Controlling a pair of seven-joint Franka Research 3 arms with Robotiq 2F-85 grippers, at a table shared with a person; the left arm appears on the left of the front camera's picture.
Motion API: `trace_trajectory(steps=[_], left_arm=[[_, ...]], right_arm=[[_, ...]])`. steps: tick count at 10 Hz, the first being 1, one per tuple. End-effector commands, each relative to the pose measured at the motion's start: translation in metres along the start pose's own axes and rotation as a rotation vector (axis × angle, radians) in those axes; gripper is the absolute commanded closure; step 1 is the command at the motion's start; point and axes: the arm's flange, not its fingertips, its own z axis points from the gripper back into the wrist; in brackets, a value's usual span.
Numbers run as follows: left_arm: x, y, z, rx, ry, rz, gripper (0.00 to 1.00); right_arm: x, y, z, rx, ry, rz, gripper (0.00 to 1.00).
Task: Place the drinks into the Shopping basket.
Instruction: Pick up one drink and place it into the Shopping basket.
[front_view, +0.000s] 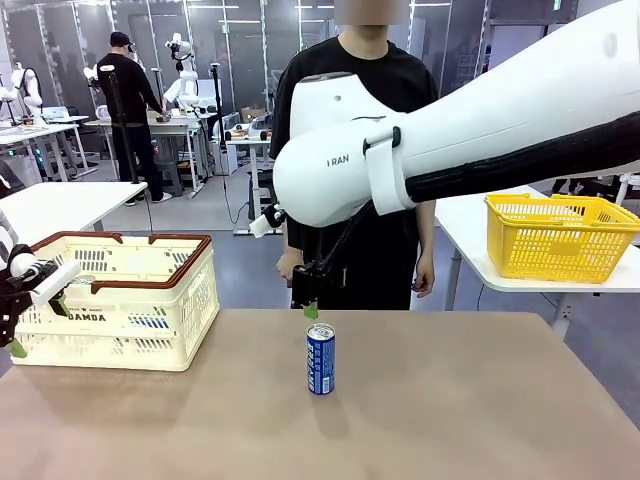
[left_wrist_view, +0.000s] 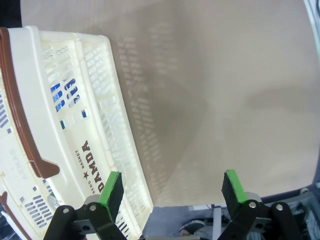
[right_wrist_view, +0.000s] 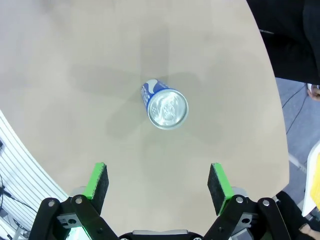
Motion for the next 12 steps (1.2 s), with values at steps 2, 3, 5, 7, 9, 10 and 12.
trace_trajectory(steps=[2,3,5,7,9,10,12], left_arm=[[0.001,-0.004,0.000,0.001,0.005,0.006,0.00],[0.001,-0.004,0.000,0.001,0.005,0.006,0.00],[0.001,-0.004,0.000,0.001,0.005,0.006,0.00],[0.001,-0.004,0.000,0.001,0.005,0.006,0.00],[0.001,-0.004,0.000,0.001,0.005,0.006,0.00],[0.001,-0.004,0.000,0.001,0.005,0.006,0.00],[0.001,-0.004,0.000,0.001,0.005,0.006,0.00]], right_arm=[[-0.070,-0.026,0.010,0.013,-0.014,-0.026,0.00],[-0.099,-0.037,0.016,0.028,-0.044,-0.068,0.00],[-0.159,-0.052,0.024,0.048,-0.082,-0.149,0.00],[-0.216,-0.068,0.026,0.057,-0.122,-0.261,0.00],[-0.258,-0.077,0.022,0.069,-0.143,-0.362,0.00],[-0.269,-0.080,0.019,0.068,-0.136,-0.389,0.00],[-0.276,-0.082,0.015,0.074,-0.130,-0.408,0.00]])
